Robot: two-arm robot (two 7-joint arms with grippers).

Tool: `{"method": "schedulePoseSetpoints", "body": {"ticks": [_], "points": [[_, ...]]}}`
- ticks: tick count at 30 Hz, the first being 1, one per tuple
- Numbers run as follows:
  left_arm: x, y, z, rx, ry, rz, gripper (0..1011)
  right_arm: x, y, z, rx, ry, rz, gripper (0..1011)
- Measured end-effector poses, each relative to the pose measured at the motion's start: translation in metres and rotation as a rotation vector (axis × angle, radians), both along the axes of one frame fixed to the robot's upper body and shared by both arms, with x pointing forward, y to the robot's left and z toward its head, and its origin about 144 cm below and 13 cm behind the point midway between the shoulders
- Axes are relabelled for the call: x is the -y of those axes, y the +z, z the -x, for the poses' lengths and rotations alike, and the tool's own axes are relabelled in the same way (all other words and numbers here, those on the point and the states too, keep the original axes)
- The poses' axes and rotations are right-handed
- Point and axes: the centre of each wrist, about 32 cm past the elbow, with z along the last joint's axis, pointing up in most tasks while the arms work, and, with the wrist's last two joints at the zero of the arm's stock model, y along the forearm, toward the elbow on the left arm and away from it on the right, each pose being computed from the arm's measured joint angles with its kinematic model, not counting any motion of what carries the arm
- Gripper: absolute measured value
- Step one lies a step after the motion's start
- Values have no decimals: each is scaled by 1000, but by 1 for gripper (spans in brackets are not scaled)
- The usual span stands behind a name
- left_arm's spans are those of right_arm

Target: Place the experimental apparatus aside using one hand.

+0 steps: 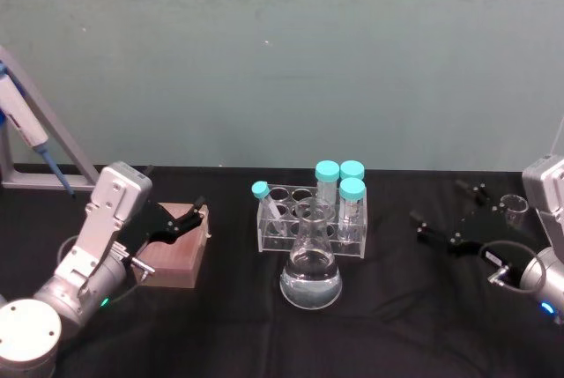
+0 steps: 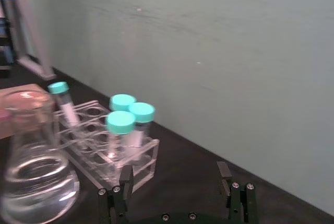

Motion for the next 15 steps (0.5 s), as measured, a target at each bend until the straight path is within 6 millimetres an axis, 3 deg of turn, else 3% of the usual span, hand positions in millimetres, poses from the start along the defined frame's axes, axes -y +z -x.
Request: {"method": "schedulePoseSetpoints", "body": {"ticks": [15], "points": [[0, 0, 0, 0, 0, 0, 1000, -6, -4, 0, -83, 156, -27, 1003]]}}
